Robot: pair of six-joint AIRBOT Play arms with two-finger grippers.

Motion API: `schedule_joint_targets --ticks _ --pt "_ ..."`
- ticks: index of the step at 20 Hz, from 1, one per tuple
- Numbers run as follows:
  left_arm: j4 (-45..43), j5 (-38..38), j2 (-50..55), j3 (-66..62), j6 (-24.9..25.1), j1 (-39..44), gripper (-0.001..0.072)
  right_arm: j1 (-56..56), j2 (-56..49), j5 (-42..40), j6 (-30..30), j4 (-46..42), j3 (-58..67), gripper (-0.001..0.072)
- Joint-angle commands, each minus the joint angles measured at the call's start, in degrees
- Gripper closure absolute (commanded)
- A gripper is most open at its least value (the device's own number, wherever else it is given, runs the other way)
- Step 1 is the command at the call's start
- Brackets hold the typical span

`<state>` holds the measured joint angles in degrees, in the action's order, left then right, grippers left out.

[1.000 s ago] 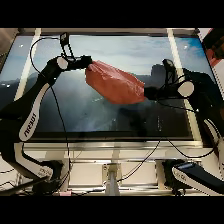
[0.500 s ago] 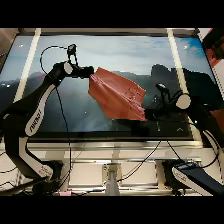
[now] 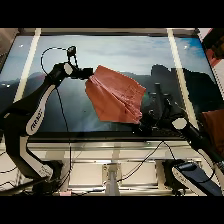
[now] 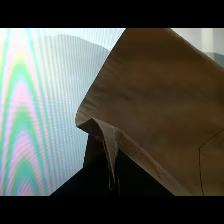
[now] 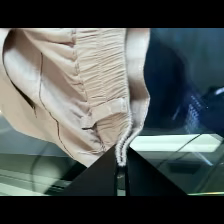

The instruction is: Fold the clothes and pants, and hang the long-sleeved shirts on hangers.

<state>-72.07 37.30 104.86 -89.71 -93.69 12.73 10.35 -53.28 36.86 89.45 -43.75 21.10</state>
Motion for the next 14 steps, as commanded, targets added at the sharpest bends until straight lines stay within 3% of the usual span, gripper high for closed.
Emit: schedule_joint_targets --ticks 1,4,9,10,11,12,14 --pt "0.1 0.5 0.0 0.0 0.0 0.0 0.0691 0.1 0.2 1.2 0.2 4.3 -2.3 0.0687" --pt "0.1 1.3 0.1 0.0 0.0 0.0 0.0691 3.1 0.2 1.2 5.9 4.8 -3.9 0.0687" --pt "0.1 3.1 0.1 0.0 0.0 0.0 0.0677 17.9 0.2 -15.6 13.9 4.9 -4.8 0.0686" --pt "0.1 3.3 0.0 0.0 0.0 0.0 0.0475 19.8 0.2 -18.8 14.5 4.9 -4.8 0.0686" --pt "0.1 4.3 -0.1 0.0 0.0 -0.3 0.0111 20.7 0.2 -20.4 14.9 4.9 -4.8 0.0686" --pt "0.1 5.5 -0.4 0.0 0.3 -0.7 -0.0011 20.9 0.2 -20.8 14.9 4.9 -4.8 0.0686" --pt "0.1 10.3 -2.1 0.0 4.8 -2.1 -0.0012 20.7 0.2 -20.8 14.9 4.7 -4.8 0.0686"
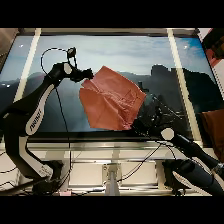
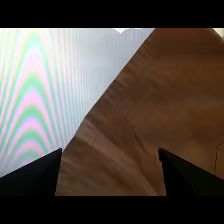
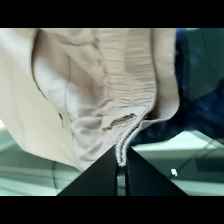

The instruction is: Fold the clothes and pants, and hang the long-sleeved shirts on hangers.

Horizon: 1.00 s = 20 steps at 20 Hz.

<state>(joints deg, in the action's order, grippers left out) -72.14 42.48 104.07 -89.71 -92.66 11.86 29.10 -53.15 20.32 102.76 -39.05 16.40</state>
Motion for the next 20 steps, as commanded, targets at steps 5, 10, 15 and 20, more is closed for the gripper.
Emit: schedule_joint_targets --ticks 5,10,15,20 --pt "-3.1 18.6 -7.1 0.2 7.7 -7.8 0.0145 2.0 0.0 -4.3 1.6 0.0 -0.1 0.0686" --pt "-3.3 20.2 -14.7 13.5 9.8 -12.1 0.0389 2.0 0.0 -4.9 1.6 -0.2 -0.1 0.0686" --pt "1.8 17.3 -18.5 29.9 12.7 -9.2 0.0453 2.0 0.0 -4.9 1.6 -0.2 -0.1 0.0686" --pt "4.9 9.2 -18.3 33.2 13.3 -2.4 0.0474 2.0 0.0 -4.9 1.6 -0.2 -0.1 0.0686"
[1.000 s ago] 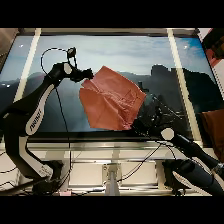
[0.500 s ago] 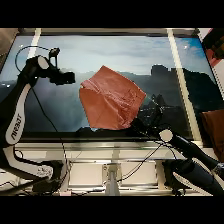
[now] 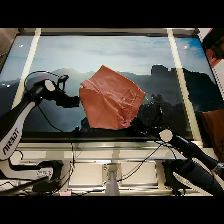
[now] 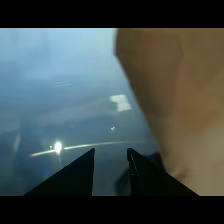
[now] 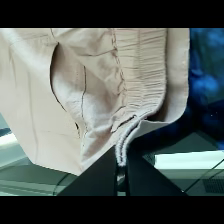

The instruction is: Fold the clothes and pants, and hang the long-sleeved shirts on hangers.

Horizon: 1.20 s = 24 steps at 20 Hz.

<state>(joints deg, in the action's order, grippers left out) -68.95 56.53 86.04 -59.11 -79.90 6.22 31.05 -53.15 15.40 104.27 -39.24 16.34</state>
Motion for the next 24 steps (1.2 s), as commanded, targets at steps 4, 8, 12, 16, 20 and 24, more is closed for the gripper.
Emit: schedule_joint_targets --ticks 4,8,12,16,20,24 --pt "1.8 -8.9 0.2 2.5 -1.9 5.7 0.0473 0.0 0.0 0.0 0.0 0.0 0.0 0.0686" --pt "3.7 -12.2 0.2 2.5 -1.7 8.2 0.0398 0.0 0.0 0.0 0.0 0.0 0.0 0.0686" --pt "3.7 -13.1 0.2 2.5 -0.6 10.5 0.0211 0.0 0.0 0.0 0.0 0.0 0.0 0.0686" --pt "3.7 -14.6 0.2 2.5 -0.6 13.2 0.0212 0.0 0.0 0.0 0.0 0.0 0.0 0.0686" --pt "3.7 -16.3 0.2 2.4 -0.6 16.5 0.0213 0.0 0.0 0.0 0.0 0.0 0.0 0.0686" --pt "6.1 -16.2 0.2 2.4 -0.6 18.9 0.0034 0.0 0.0 0.0 0.0 0.0 0.0 0.0686"
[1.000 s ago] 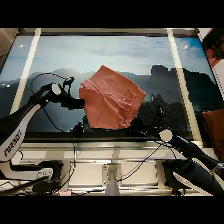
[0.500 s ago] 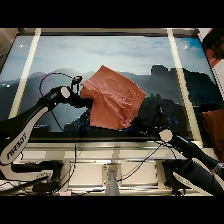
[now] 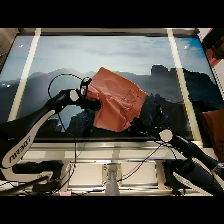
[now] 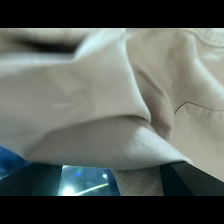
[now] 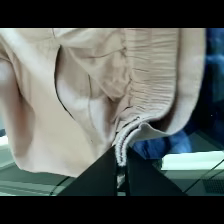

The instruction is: Fold the clothes and pants, and hang the long-sleeved shirts on hangers.

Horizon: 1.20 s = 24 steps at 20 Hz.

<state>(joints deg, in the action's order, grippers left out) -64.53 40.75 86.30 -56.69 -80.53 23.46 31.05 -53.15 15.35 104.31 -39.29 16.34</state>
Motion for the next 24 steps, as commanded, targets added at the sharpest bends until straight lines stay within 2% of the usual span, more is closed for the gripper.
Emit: schedule_joint_targets --ticks 1,3,4,8,9,10,11,12,14,15,19,21,24 --pt "1.9 -0.5 0.0 0.0 0.0 1.9 0.0042 0.0 0.0 0.0 0.0 0.0 0.0 0.0686" --pt "1.8 -0.5 0.0 0.0 0.0 2.0 0.0168 0.0 0.0 0.0 0.0 0.0 0.0 0.0686" --pt "1.8 -0.5 0.0 0.0 0.0 2.0 0.0208 0.0 0.0 0.0 0.0 0.0 0.0 0.0686" --pt "3.8 -0.4 0.0 0.0 0.5 2.3 0.0239 0.0 0.0 0.0 0.0 0.0 0.0 0.0686" --pt "5.4 -0.4 0.1 0.0 2.2 2.4 0.0241 0.0 0.0 0.0 0.0 0.0 0.0 0.0686" --pt "7.2 0.0 0.3 0.0 3.8 2.6 0.0360 0.0 0.0 0.0 0.0 0.0 0.0 0.0687" --pt "9.0 1.0 0.7 0.0 5.1 2.6 0.0442 0.0 0.0 0.0 0.0 0.0 0.0 0.0686" --pt "9.8 2.1 1.2 0.0 5.2 2.6 0.0449 0.0 0.0 0.0 0.0 0.0 0.1 0.0686" --pt "9.7 3.4 2.1 0.0 5.2 2.6 0.0646 0.0 0.0 0.0 0.0 0.0 0.1 0.0686" --pt "9.7 3.6 2.1 0.0 5.4 2.6 0.0690 0.0 0.0 0.0 0.0 0.0 0.1 0.0686" --pt "8.2 4.8 -1.1 0.0 11.1 0.2 0.0691 0.0 1.1 -0.7 -1.1 -0.2 0.2 0.0686" --pt "2.3 6.0 -5.1 0.0 11.0 -2.0 0.0691 0.0 2.5 -1.1 -3.4 -0.9 0.7 0.0686" --pt "-4.6 10.2 -12.4 0.0 10.3 -5.1 0.0692 0.0 3.2 -1.4 -3.5 -3.3 2.3 0.0686"
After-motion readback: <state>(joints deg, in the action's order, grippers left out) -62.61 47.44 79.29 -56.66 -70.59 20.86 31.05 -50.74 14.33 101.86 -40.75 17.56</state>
